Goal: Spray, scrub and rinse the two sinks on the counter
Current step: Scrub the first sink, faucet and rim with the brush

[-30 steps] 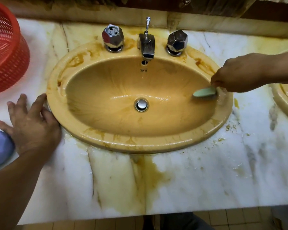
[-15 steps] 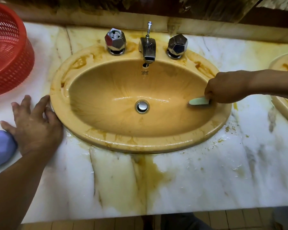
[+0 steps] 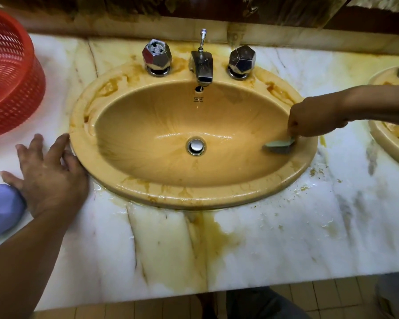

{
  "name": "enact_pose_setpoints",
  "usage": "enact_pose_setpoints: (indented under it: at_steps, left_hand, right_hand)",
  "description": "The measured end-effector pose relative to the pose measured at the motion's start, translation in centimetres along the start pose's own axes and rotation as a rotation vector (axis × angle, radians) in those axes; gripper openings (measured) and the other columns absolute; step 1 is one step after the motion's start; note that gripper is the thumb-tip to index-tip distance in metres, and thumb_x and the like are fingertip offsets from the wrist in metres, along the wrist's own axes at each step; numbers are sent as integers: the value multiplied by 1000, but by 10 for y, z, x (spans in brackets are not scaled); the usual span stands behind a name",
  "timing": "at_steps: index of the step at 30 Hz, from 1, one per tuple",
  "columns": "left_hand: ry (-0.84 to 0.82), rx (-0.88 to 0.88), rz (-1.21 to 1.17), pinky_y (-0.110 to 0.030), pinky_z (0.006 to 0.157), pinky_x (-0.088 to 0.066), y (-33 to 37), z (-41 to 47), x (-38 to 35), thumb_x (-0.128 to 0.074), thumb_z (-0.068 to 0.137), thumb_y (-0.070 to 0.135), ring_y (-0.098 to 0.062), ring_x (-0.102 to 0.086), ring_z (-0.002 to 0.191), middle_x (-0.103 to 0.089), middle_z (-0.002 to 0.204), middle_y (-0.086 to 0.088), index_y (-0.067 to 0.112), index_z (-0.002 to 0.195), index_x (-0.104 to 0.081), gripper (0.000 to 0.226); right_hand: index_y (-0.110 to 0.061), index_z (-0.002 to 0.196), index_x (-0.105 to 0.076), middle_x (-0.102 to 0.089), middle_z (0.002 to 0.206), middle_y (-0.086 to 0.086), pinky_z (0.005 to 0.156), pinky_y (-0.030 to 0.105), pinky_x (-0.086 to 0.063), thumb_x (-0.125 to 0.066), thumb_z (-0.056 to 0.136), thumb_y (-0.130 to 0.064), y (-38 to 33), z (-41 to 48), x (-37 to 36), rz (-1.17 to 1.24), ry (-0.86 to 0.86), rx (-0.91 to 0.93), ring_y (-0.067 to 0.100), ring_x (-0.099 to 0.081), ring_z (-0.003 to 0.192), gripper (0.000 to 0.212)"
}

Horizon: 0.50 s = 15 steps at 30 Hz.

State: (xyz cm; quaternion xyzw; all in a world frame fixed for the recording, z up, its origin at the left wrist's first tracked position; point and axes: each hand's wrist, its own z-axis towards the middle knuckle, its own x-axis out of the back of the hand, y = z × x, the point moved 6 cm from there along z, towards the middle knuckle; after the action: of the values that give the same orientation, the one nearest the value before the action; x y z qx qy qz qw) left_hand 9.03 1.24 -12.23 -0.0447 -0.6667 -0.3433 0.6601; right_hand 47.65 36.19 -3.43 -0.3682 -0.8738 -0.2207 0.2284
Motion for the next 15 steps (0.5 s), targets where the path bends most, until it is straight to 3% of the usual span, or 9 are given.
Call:
enact_pose_setpoints:
  at_steps: [4,6,8,10,11,13,15]
  left_hand:
    - [-14,-17,54,-74,115,-23,-6,3,-5,-22,106,45,-42,-23,151,-39,160,-9,33,144,-49,48]
    - [-62,-7,99,-75,115,-19,-19,8,-14,-13,105,54,-39,-21,152,-38,161,-4,36,145,-46,54]
    - [-83,-49,128,-72,117,-16,-28,14,-21,6,99,64,-34,-15,156,-35,164,6,40,147,-39,70]
    - [-44,-18,133,-69,120,-14,-24,11,-18,-5,104,54,-34,-18,155,-35,163,1,42,146,-40,56]
    - [-9,0,104,-68,122,-14,-17,7,-15,-17,105,47,-36,-21,154,-36,162,-4,41,145,-43,48]
    - [26,7,32,-67,123,-13,-6,2,-5,-26,104,41,-36,-23,153,-38,160,-9,39,144,-47,46]
    - [31,-12,2,-67,122,-15,-1,-1,-3,-28,103,41,-35,-23,154,-39,160,-10,38,144,-49,46]
  right_hand:
    - [-4,86,-63,-40,54,3,42,26,-29,-51,107,-27,-12,-5,-16,152,-150,98,20,-25,41,34]
    - [-5,88,-65,-51,57,1,42,30,-40,-48,107,-30,-8,-1,-14,68,-54,77,22,-35,41,36]
    - [-6,103,-71,-57,64,3,44,30,-43,-46,107,-33,-2,6,-14,41,-9,69,24,-40,43,36]
    - [-9,105,-72,-50,61,4,42,31,-37,-50,107,-34,-11,3,-17,122,-107,136,22,-36,44,34]
    - [-13,104,-73,-54,63,3,44,35,-42,-49,106,-36,-14,1,-16,57,-119,164,21,-41,47,33]
    - [-24,110,-71,-64,82,-2,61,39,-54,-44,107,-39,-17,-1,-3,-284,55,156,20,-58,67,31]
    - [-33,128,-60,-60,93,-3,55,31,-47,-40,106,-37,-17,-1,18,-570,413,112,21,-57,73,30]
